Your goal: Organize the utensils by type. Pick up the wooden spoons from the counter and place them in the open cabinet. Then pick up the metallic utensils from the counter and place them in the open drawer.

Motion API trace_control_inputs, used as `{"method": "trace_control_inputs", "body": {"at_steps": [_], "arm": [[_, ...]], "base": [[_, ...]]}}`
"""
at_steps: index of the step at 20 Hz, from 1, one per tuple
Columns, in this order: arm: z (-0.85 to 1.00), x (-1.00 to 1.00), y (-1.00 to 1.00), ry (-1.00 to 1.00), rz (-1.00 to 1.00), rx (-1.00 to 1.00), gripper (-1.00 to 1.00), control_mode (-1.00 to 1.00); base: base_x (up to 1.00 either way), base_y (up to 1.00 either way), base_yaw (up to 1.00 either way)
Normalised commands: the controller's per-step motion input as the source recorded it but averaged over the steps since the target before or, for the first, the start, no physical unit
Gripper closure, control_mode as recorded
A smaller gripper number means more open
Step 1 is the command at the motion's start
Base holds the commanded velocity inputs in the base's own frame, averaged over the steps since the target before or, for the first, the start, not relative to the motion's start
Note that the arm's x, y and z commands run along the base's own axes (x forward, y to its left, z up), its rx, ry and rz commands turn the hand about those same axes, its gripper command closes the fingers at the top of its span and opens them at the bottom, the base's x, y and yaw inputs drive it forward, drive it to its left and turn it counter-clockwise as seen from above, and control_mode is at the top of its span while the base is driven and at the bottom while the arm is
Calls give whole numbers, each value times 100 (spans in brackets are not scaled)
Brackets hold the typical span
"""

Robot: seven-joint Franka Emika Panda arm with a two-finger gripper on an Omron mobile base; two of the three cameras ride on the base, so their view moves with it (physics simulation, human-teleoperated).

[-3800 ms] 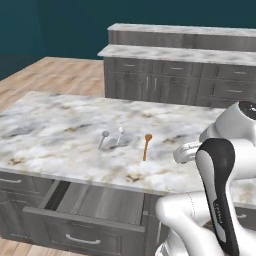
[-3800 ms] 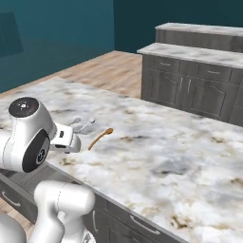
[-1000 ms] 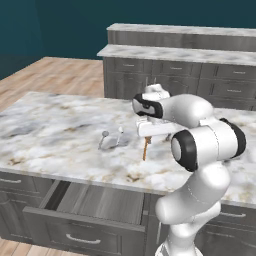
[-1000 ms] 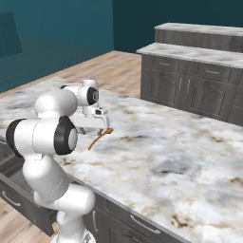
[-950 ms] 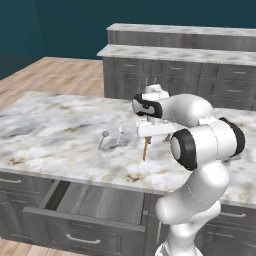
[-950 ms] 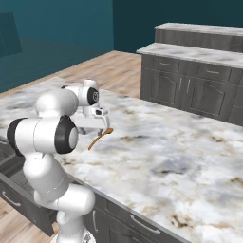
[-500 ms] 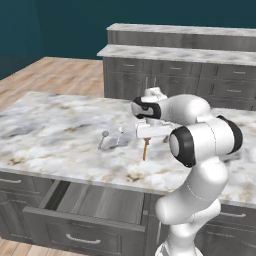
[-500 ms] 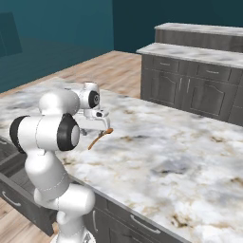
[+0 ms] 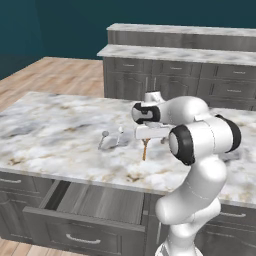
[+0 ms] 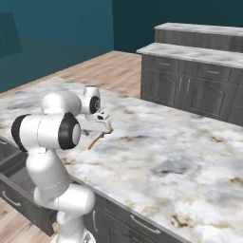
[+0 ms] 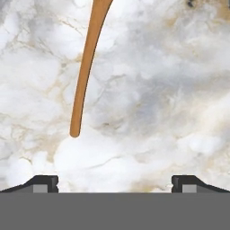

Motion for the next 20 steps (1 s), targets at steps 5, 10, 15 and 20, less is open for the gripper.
{"method": "trace_control_inputs", "body": {"at_steps": [5,10,15,20], "arm": [[-13,40,1,-1,0,0,-100,-100],[-21,26,9,0,0,0,-100,-100],[-31,9,6,-6,0,0,-100,-100],[-30,9,0,-6,0,0,-100,-100]], "base": [[0,0,0],[0,0,0],[0,0,0],[0,0,0]]}}
